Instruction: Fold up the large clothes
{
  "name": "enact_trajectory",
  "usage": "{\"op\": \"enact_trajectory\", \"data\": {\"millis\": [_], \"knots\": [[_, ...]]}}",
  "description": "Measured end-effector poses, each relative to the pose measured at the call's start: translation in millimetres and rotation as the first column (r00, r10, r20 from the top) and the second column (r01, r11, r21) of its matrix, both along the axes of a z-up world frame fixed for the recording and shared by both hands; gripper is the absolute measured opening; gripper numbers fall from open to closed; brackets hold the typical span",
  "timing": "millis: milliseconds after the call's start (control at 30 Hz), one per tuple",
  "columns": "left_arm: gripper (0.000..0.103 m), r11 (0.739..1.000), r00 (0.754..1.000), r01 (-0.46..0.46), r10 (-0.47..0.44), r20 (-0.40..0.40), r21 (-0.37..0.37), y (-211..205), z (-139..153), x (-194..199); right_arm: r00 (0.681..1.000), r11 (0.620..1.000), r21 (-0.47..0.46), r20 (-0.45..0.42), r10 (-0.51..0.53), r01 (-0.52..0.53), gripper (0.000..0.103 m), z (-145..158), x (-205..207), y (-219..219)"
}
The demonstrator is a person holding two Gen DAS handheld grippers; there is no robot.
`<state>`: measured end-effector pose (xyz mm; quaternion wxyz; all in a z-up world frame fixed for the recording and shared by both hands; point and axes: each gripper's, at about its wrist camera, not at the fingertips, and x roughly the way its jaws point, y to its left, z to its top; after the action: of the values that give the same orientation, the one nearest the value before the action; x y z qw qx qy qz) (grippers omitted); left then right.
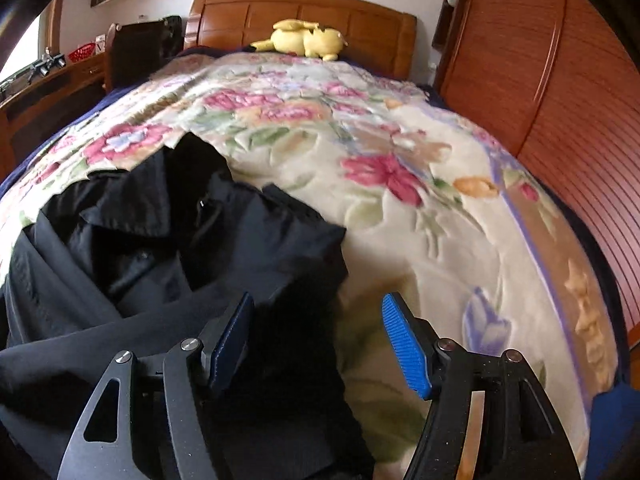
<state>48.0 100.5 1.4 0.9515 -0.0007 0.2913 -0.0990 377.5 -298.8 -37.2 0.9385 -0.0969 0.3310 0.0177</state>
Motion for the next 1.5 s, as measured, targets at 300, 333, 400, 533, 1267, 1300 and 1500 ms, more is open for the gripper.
{"op": "enact_trajectory", "data": {"millis": [300,333,400,533,1267,1300,1500], "knots": [[0.080,1.000,1.000,0.000,0.000,-0.001,0.003,-0.9,-1.0,0.5,0.985,0.996,-0.070,-0.168,0.039,-0.052,0.056,-34.8,32.9,15.2],[0.080,1.000,1.000,0.001,-0.001,-0.001,0.005,-1.1,-1.1,0.5,0.987,0.996,-0.075,-0.156,0.040,-0.052,0.057,-33.9,33.9,16.9],[0.080,1.000,1.000,0.001,-0.001,-0.002,0.006,-0.4,-1.5,0.3,0.991,0.998,-0.033,-0.126,0.054,-0.059,0.057,-25.1,33.3,13.7],[0.080,1.000,1.000,-0.006,0.006,-0.005,0.005,1.6,-2.4,1.4,0.997,0.999,0.036,-0.065,0.028,-0.026,0.056,-8.3,39.0,5.5],[0.080,1.000,1.000,-0.019,0.019,0.005,0.016,12.6,-1.1,-4.2,0.989,0.990,-0.006,0.021,0.143,-0.143,0.003,6.3,-9.7,49.5],[0.080,1.000,1.000,-0.021,0.021,0.004,0.017,14.0,-1.4,-4.8,0.990,0.990,-0.006,0.020,0.142,-0.142,0.005,9.9,-17.3,50.7],[0.080,0.999,0.999,-0.031,0.031,0.011,0.022,22.4,-1.3,-11.8,0.992,0.991,0.025,0.020,0.128,-0.128,0.034,2.7,-78.5,18.0]]}}
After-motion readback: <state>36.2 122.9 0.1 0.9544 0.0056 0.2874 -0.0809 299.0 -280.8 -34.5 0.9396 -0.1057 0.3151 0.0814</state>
